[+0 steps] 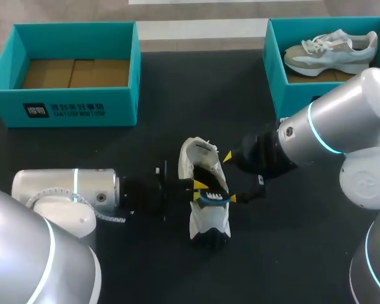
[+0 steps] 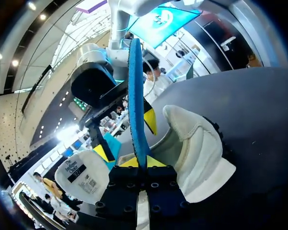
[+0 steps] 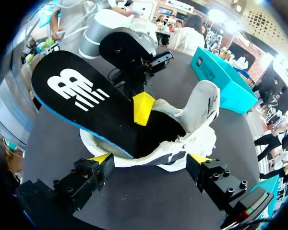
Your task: Take the shoe out of the shoebox, open the shoe tongue, remove and reinsert the insole, then place the shoe into the shoebox
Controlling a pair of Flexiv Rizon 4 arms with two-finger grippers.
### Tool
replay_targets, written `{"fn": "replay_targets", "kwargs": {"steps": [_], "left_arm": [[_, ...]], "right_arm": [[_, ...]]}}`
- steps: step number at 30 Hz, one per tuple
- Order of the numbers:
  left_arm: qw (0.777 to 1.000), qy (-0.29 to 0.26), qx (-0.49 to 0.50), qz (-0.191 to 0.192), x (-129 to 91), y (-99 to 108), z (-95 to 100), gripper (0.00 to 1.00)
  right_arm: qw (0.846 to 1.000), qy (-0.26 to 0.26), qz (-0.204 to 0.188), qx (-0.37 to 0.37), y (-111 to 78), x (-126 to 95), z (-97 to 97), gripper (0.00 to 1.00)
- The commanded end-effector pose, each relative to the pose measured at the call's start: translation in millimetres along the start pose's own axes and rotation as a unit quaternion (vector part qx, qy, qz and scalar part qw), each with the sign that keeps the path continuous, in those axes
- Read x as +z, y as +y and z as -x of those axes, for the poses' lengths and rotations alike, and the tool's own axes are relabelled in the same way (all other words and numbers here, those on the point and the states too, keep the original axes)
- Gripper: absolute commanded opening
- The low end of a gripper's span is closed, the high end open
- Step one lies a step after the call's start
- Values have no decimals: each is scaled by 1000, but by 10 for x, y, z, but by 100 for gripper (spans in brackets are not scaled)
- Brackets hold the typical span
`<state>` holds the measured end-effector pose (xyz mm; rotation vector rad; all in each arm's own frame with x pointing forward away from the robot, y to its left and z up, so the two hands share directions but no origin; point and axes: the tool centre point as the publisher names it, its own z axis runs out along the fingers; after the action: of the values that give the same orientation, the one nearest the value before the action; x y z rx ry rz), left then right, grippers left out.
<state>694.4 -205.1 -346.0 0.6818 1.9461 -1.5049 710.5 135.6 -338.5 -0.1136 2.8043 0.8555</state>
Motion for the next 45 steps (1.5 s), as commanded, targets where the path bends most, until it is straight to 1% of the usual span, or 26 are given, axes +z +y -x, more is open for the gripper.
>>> {"fn": "replay_targets", "kwargs": {"steps": [1, 2, 3, 4, 5, 11, 14, 18, 21, 23, 25, 27, 33, 39, 41, 43, 44, 45], "left_arm": [[1000, 9, -3, 5, 92, 69, 22, 0], [1000, 10, -5, 4, 78, 48, 7, 0], [1000, 10, -6, 3, 63, 23, 0, 7], [1000, 10, -8, 1, 43, -2, -8, 25], [1000, 8, -10, -2, 21, -24, -11, 33], [1000, -6, -9, -11, -137, -136, 28, 39], [1000, -13, -2, -19, -202, -227, 77, 36], [999, -17, 3, -34, -219, -337, 81, 33], [999, -15, 3, -45, -184, -412, 64, 25], [999, -8, 4, -50, -138, -435, 40, 17], [999, -3, 3, -53, -97, -434, 10, 7], [999, 5, 2, -54, -67, -416, -25, 0], [999, 19, 5, -33, -57, -267, -100, 0], [1000, 17, 12, -9, -103, -47, -35, 0], [1000, 19, 15, 0, -101, 11, -15, 0], [1000, 19, 15, 0, -99, 24, -9, 0], [1000, 19, 15, 0, -101, 14, 5, 2], [1000, 17, 14, -2, -104, -11, 17, 11]], "right_arm": [[1000, -1, 0, 0, -2, 0, -9, 100], [1000, -1, 0, 0, -2, 0, -9, 100], [1000, -1, 0, 0, -2, 0, -9, 100], [1000, -1, 0, 0, -2, 0, -9, 100], [1000, -1, 0, 0, -2, 0, -9, 100], [1000, -1, 0, 0, -2, 0, -9, 100], [1000, -1, 0, 0, -2, 0, -9, 100], [1000, -1, 0, 0, -2, 0, -9, 100], [1000, -1, 0, 0, -2, 0, -9, 100], [1000, -1, 0, 0, -2, 0, -9, 100], [1000, -1, 0, 0, -2, 0, -9, 100], [1000, -1, 0, 0, -2, 0, -9, 100], [1000, -1, 0, 0, -2, 0, -9, 100], [1000, -1, 0, 0, -2, 0, -9, 100], [1000, -1, 0, 0, -2, 0, -9, 100], [1000, -1, 0, 0, -2, 0, -9, 100], [1000, -1, 0, 0, -2, 0, -9, 100], [1000, -1, 0, 0, -2, 0, -9, 100]]}}
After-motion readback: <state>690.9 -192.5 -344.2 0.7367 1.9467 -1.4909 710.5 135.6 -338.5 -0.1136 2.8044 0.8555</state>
